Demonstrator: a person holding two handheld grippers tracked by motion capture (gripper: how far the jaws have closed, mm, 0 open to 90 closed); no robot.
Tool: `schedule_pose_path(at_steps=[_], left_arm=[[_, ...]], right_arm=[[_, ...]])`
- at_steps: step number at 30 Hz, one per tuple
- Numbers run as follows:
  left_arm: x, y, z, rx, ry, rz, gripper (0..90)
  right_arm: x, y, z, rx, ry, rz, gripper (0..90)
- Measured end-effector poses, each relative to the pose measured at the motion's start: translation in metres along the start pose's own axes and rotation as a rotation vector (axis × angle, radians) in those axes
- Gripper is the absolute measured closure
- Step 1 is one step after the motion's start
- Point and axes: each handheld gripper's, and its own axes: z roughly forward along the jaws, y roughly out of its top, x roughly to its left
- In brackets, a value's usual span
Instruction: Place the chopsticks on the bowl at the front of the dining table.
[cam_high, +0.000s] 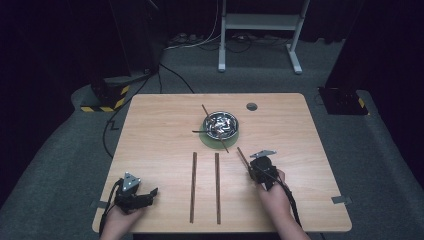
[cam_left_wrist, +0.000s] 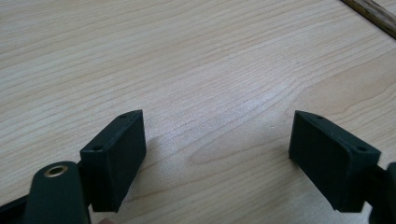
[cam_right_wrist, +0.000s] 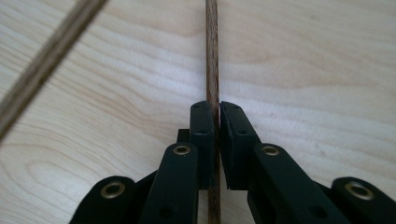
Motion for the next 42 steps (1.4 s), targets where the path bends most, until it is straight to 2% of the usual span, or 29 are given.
schedule_pose_path(at_steps=[8,13,24,29,32,38,42], left_arm=[[0.0,0.0,0.0,0.0,0.0,0.0,18.9],[0.0,0.0,0.0,0.0,-0.002,-0.003,18.8],[0.0,0.0,0.0,0.0,-0.002,-0.003,18.9],[0.0,0.0,0.0,0.001,-0.002,0.002,18.9],[0.0,0.0,0.0,0.001,-0.002,0.002,18.9],[0.001,0.0,0.0,0.001,-0.005,0.004,18.9],[0.0,0.0,0.0,0.0,-0.006,0.004,19.1]], right_arm=[[0.002,0.029,-0.021,-0.057,-0.02,-0.015,84.3],[0.006,0.041,-0.026,-0.089,-0.021,-0.019,84.3],[0.012,0.058,-0.028,-0.122,-0.008,-0.03,84.2],[0.008,0.067,-0.035,-0.144,0.006,-0.005,84.2],[0.008,0.071,-0.036,-0.154,-0.004,-0.007,84.2],[0.012,0.084,-0.034,-0.169,0.027,-0.017,84.3],[0.014,0.091,-0.031,-0.177,0.019,-0.031,84.3]])
